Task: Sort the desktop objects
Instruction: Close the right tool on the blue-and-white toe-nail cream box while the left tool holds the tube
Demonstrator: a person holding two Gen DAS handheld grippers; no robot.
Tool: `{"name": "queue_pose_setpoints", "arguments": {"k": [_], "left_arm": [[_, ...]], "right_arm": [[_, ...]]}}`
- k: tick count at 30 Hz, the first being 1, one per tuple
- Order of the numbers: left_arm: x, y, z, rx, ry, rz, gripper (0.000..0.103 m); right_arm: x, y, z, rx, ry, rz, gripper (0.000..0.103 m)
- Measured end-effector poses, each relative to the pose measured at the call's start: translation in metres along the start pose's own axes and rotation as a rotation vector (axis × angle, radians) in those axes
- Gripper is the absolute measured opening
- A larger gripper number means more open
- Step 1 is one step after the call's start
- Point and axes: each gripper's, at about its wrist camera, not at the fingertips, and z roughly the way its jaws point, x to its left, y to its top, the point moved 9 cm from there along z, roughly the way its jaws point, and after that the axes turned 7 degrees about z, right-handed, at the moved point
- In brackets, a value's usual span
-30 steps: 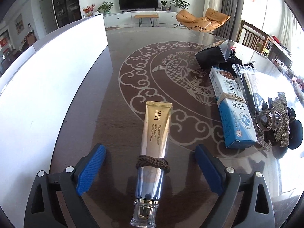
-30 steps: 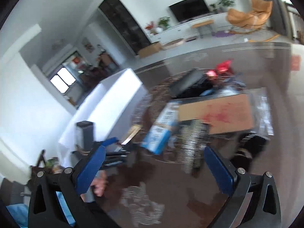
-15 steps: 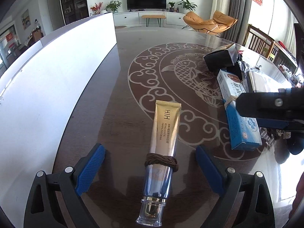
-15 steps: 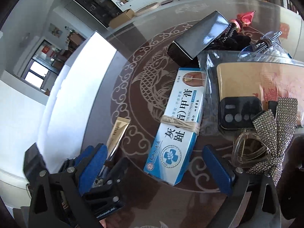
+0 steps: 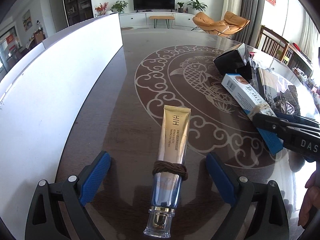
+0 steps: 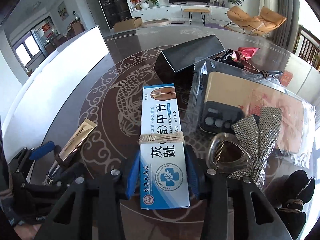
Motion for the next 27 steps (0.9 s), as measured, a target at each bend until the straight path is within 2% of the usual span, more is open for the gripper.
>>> {"name": "queue_pose_setpoints", "arguments": {"k": [5,10,14,16,18,19,20,23,27], "left_arm": [[-0.001,-0.001,-0.001,0.005,-0.023,0.011,0.097],[-0.011,-0.008,-0.005,0.040,-0.089,0.126,0.097],[-0.013,-0.005,-0.001,0.067,-0.120,0.171,0.097],[-0.014,0.001,-0.003,0.051,-0.120,0.175,0.081],[-0.013,0.007,-0.006,0.046,-0.114,0.160,0.041],[-0.012,0.008,-0.006,0.052,-0.111,0.143,0.033],[-0.010,0.007,-0.007,0.056,-0.113,0.123,0.028],[-0.020,-0.010,-0.019,0.059,-0.154,0.059,0.028],[-0.062,-0.029,-0.038,0.043,-0.194,0.046,0.028]], "right_arm": [[-0.021,-0.031,-0.024,-0.004,0.015,-0.065,0.043],[-0.052,-0.086,-0.068,-0.031,-0.041,-0.197,0.043],[-0.063,-0.099,-0.075,-0.048,-0.038,-0.229,0.044],[-0.063,-0.098,-0.074,-0.050,-0.028,-0.235,0.045],[-0.062,-0.095,-0.072,-0.049,-0.019,-0.238,0.047],[-0.061,-0.093,-0.072,-0.050,-0.012,-0.235,0.049],[-0.059,-0.092,-0.070,-0.050,-0.008,-0.232,0.050],[-0.058,-0.091,-0.070,-0.048,-0.009,-0.232,0.050],[-0.063,-0.100,-0.078,-0.039,0.010,-0.236,0.050]]}}
